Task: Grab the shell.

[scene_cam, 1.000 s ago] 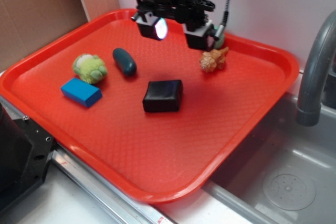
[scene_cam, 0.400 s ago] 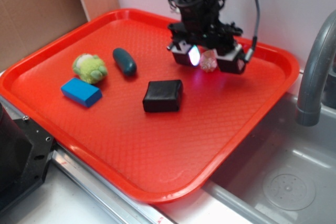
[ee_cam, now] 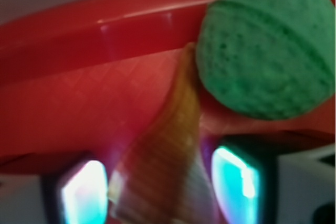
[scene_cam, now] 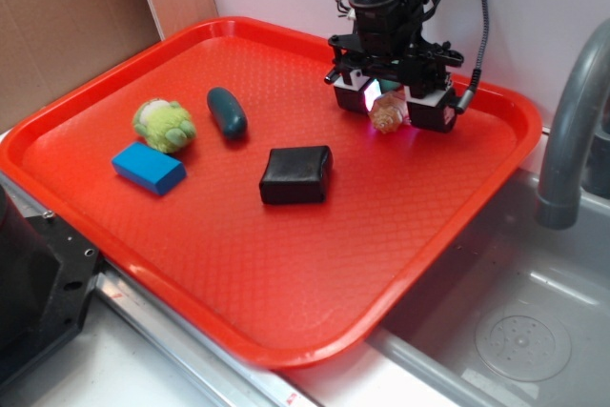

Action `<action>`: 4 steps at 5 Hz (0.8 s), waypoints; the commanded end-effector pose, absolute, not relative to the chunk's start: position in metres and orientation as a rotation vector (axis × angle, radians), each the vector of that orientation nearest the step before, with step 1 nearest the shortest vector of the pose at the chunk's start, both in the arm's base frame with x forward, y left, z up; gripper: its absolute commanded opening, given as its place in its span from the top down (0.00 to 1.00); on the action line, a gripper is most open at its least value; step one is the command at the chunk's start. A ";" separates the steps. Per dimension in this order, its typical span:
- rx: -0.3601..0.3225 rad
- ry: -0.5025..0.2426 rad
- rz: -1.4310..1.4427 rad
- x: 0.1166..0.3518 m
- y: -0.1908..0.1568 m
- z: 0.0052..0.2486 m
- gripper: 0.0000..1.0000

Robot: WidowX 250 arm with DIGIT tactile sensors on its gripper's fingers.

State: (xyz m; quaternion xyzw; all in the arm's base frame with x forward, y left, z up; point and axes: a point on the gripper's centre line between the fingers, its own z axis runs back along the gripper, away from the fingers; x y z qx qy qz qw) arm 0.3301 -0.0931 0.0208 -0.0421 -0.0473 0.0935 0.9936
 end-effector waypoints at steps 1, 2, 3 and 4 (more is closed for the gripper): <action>-0.131 -0.118 0.155 0.298 -0.087 0.106 1.00; -0.064 -0.109 0.143 0.264 -0.072 0.156 1.00; -0.033 -0.190 0.125 0.239 -0.047 0.202 1.00; -0.045 -0.239 0.193 0.223 -0.016 0.215 1.00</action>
